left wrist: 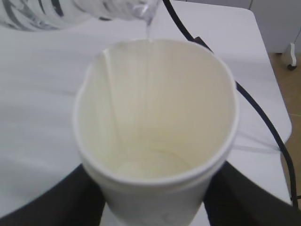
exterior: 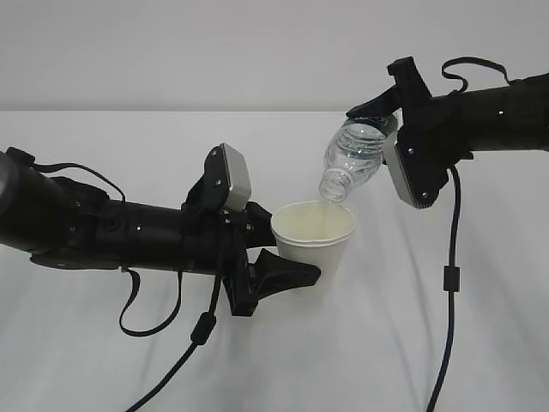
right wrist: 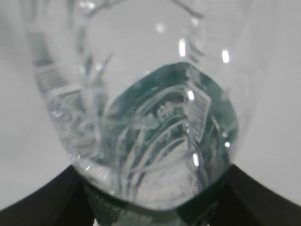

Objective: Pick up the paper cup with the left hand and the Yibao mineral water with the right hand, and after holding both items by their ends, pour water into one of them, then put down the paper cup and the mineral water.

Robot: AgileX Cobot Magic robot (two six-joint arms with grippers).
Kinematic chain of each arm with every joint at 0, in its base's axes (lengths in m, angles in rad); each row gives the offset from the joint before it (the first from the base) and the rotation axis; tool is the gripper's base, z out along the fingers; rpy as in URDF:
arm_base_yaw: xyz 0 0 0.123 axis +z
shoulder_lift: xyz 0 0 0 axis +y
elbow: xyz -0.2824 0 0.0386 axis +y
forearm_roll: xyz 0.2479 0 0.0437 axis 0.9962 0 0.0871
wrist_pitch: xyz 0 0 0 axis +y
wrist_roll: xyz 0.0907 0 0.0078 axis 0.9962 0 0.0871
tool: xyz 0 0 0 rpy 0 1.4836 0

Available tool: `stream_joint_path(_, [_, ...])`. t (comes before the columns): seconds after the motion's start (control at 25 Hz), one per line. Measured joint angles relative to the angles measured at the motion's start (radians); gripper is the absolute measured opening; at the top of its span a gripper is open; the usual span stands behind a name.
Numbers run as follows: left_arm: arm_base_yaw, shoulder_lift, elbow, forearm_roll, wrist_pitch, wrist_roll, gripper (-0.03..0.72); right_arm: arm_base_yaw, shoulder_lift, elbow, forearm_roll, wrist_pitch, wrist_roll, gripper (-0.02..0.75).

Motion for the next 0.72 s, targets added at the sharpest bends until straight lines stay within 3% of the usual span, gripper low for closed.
stream_joint_path(0.72, [0.0, 0.0, 0.0, -0.002, 0.0, 0.0, 0.426, 0.0, -0.002, 0.0, 0.0, 0.0, -0.001, 0.458])
